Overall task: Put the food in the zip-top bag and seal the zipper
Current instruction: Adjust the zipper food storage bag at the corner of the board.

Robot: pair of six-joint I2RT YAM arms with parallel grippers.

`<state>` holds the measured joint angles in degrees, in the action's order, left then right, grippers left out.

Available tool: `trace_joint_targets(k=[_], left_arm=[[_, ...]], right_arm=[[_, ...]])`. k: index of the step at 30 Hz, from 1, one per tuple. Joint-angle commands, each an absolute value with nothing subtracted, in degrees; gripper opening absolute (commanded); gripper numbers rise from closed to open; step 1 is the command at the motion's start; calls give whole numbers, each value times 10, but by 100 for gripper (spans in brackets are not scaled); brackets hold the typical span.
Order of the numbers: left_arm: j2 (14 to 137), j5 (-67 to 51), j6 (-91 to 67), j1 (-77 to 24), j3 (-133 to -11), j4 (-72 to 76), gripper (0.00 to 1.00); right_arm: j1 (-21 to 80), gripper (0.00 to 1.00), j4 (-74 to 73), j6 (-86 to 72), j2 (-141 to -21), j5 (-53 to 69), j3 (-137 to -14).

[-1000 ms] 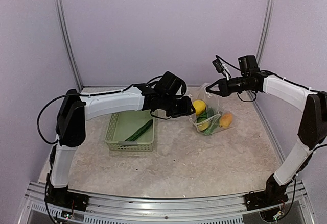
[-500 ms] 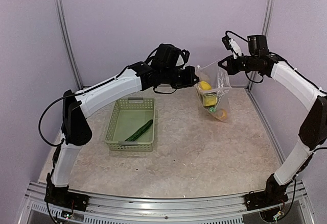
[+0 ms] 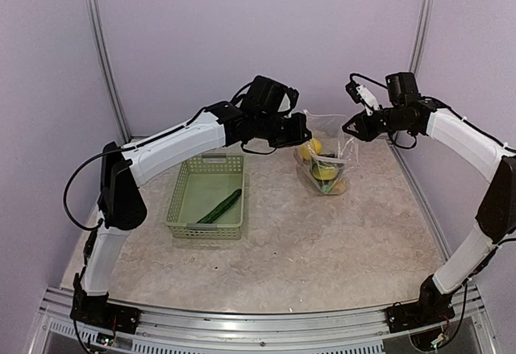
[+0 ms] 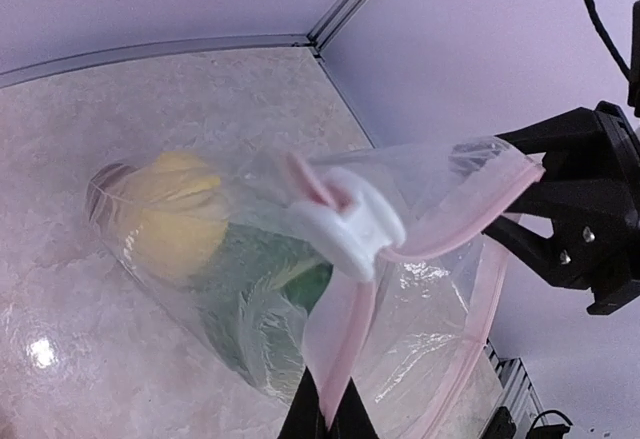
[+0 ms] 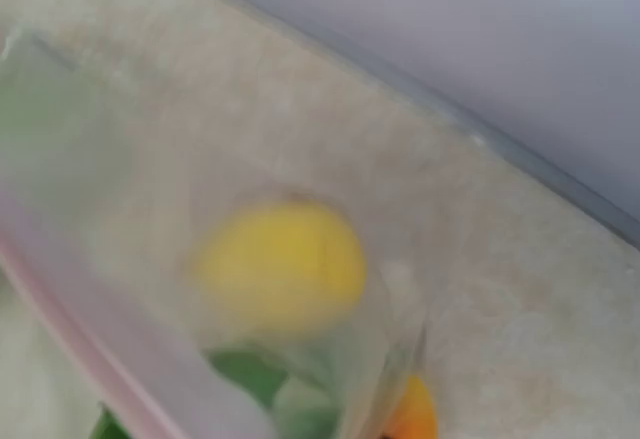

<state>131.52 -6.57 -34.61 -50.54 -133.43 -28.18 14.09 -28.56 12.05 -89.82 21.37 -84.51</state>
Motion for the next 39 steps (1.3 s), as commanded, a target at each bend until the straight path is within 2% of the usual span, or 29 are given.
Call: trace_joint_targets(k=[1, 5, 14, 16, 19, 20, 24, 29, 33, 34, 37, 39], left_arm=[[1308, -71, -365, -500, -1302, -275, 0], [1305, -76, -374, -498, -1294, -273, 0], [1290, -71, -377, -498, -1268, -260, 0], [1288, -69, -377, -498, -1266, -260, 0], [1284, -69, -378, -498, -1259, -256, 0], [1283, -69, -379, -498, -1256, -255, 0], [1286, -76, -376, -492, -1263, -244, 0], [1346, -144, -363, -460, -1387, -242, 0], [1354, -185, -332, -456, -1386, -165, 1], [1343, -190, -323, -456, -1370, -142, 9], [1320, -205, -301, -456, -1331, -122, 48], [1310, -207, -290, -455, -1314, -141, 58]], right_arm=[[143, 32, -320, 110, -902, 255, -834], [144, 40, -325, 104, -900, 276, -792], [144, 38, -308, 97, -877, 279, -749], [144, 32, -308, 97, -888, 286, -747], [144, 5, -308, 97, -897, 298, -749], [144, 0, -307, 97, -898, 298, -754], [143, 0, -338, 124, -904, 256, -823], [126, 0, -356, 157, -910, 72, -974], [129, 0, -366, 163, -905, 62, -1008], [129, 0, -370, 163, -905, 68, -1003], [129, 0, -373, 157, -907, 68, -975], [129, 0, -364, 153, -907, 65, -959]])
